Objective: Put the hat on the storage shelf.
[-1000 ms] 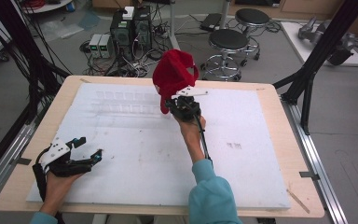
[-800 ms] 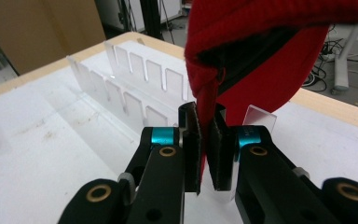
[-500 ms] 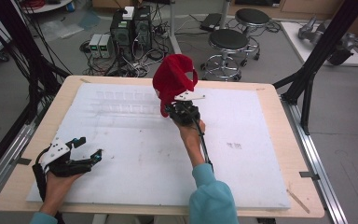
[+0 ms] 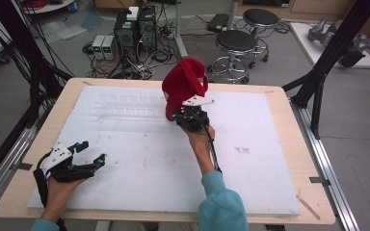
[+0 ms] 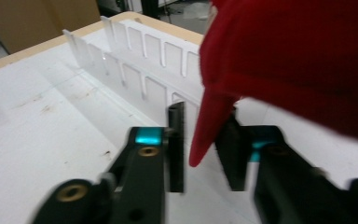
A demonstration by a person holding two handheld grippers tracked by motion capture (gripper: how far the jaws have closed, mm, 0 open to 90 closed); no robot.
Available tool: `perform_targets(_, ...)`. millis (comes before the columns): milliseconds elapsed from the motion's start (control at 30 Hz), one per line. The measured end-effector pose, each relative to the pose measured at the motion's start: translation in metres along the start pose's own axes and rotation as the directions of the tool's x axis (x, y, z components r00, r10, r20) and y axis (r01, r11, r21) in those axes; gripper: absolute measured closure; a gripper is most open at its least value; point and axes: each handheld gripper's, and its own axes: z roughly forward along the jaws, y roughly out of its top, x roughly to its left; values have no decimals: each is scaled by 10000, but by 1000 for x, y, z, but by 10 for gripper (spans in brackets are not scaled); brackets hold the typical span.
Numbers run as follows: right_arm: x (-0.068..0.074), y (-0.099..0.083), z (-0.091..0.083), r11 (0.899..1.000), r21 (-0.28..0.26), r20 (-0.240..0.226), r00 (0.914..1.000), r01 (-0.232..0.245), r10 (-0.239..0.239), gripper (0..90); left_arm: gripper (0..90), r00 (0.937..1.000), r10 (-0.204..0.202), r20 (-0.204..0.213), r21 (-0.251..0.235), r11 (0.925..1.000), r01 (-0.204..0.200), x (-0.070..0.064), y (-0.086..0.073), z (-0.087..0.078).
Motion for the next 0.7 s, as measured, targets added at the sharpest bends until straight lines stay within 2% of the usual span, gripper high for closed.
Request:
perform_targets(67, 2, 0, -1, 9999, 40, -80, 9999, 102, -101, 615, 160, 10000, 52, 17, -15, 10000, -52, 1, 0, -1)
perform_targets(200, 4, 1, 0, 9989, 106, -32, 9989, 459, -458, 540, 160, 10000, -26, -34, -50, 10000, 25, 1, 0, -1)
perform_targets(400, 7, 1, -6, 9990, -10, 46, 9990, 447, -447, 359, 160, 10000, -59, 14, -100, 9999, 59, 1, 0, -1)
perform_targets(500, 10, 0, -13, 9988, 4, 93, 9988, 483, -483, 265, 160, 9999, -157, -17, -127, 9998, 157, 2, 0, -2)
perform_targets(600, 11, -1, -23, 9989, 188, 66, 9991, 427, -429, 220, 160, 9998, -185, -44, -114, 9998, 185, 2, 0, -2)
perform_targets(700, 12, -6, -40, 9986, -199, 6, 9988, 495, -495, 209, 160, 9998, -205, -71, -96, 9997, 205, 2, 0, -1)
